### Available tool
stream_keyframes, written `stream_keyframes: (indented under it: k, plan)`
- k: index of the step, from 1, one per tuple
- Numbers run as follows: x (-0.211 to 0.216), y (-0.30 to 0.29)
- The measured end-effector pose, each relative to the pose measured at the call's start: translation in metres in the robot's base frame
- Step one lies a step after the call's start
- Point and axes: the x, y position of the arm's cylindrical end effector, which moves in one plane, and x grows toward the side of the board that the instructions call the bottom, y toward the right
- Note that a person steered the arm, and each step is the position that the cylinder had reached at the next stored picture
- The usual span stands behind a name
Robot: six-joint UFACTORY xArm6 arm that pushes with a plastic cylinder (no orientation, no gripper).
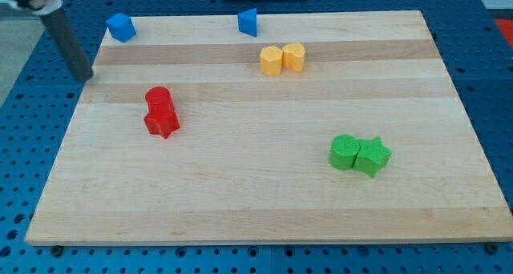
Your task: Separate red circle from red star
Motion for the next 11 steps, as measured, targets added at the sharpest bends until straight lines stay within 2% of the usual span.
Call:
stream_keyframes:
  k: [1, 2, 5, 8, 9, 11]
  plan:
    - [0.046, 0.004]
    - [0.051, 0.048]
    - [0.052, 0.167]
    - [-0.008, 0.191]
    - [-0.008, 0.208]
    - [0.015, 0.286]
